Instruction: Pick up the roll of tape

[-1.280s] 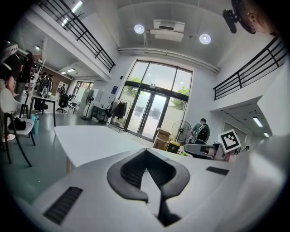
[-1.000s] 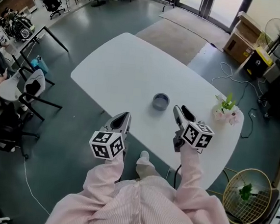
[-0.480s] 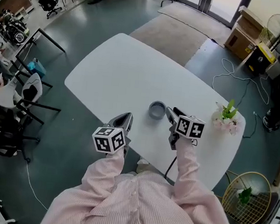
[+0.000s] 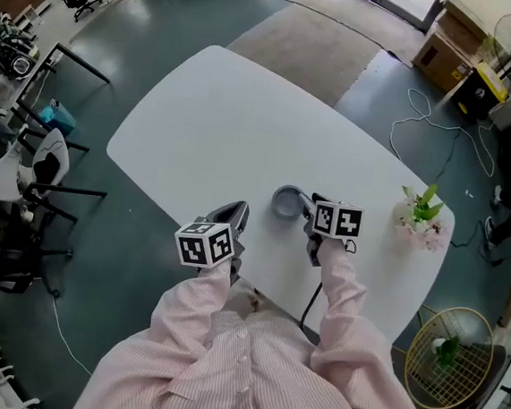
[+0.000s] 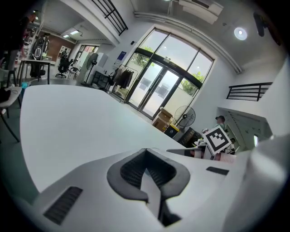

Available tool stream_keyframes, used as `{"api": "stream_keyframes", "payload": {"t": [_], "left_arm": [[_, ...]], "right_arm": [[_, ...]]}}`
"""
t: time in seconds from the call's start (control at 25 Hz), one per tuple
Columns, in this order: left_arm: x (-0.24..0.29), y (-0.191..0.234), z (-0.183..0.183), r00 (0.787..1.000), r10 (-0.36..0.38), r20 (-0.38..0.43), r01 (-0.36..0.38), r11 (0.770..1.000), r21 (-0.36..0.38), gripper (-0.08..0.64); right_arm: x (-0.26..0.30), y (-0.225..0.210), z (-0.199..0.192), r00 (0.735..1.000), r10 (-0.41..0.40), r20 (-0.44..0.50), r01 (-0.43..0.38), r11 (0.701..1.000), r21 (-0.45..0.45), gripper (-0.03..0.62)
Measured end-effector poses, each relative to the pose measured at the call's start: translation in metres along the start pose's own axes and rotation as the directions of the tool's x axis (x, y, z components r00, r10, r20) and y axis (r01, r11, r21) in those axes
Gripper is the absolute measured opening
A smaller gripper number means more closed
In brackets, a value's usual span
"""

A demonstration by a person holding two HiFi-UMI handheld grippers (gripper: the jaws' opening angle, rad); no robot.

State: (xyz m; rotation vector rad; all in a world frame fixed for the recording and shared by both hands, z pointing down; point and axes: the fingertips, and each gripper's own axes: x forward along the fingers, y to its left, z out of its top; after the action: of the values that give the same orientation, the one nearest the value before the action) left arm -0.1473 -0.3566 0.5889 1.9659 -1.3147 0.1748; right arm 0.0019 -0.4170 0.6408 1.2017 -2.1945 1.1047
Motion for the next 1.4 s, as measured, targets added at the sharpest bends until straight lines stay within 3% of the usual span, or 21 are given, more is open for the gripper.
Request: {"api": "stream_keyframes", "payload": {"t": [0.4, 0.84, 1.12, 1.4], "left_arm": [[0.030, 0.021, -0.019, 0.996, -0.022, -0.092, 0.016, 0.998, -0.065, 0.002], [0.034, 0.025, -0.017, 0.995, -0.035, -0.098, 0.028, 0.997, -0.071, 0.002], [0.024, 0.016, 0.000, 0.997, -0.056, -0.049, 0.055, 0.998, -0.024, 0.002], [0.011, 0.001, 0.020, 0.996, -0.093, 0.000, 0.093, 0.994, 0.054, 0.002]], "right_arm": [[0.043, -0.006, -0.020, 0.981, -0.057, -0.183, 0.054, 0.998, -0.017, 0.151], [0.044, -0.013, -0.018, 0.968, -0.147, -0.203, 0.136, 0.989, -0.065, 0.095], [0.034, -0.006, -0.011, 0.975, -0.163, -0.153, 0.152, 0.985, -0.080, 0.092], [0.010, 0.009, 0.014, 0.992, -0.129, -0.002, 0.128, 0.990, -0.064, 0.092]]}}
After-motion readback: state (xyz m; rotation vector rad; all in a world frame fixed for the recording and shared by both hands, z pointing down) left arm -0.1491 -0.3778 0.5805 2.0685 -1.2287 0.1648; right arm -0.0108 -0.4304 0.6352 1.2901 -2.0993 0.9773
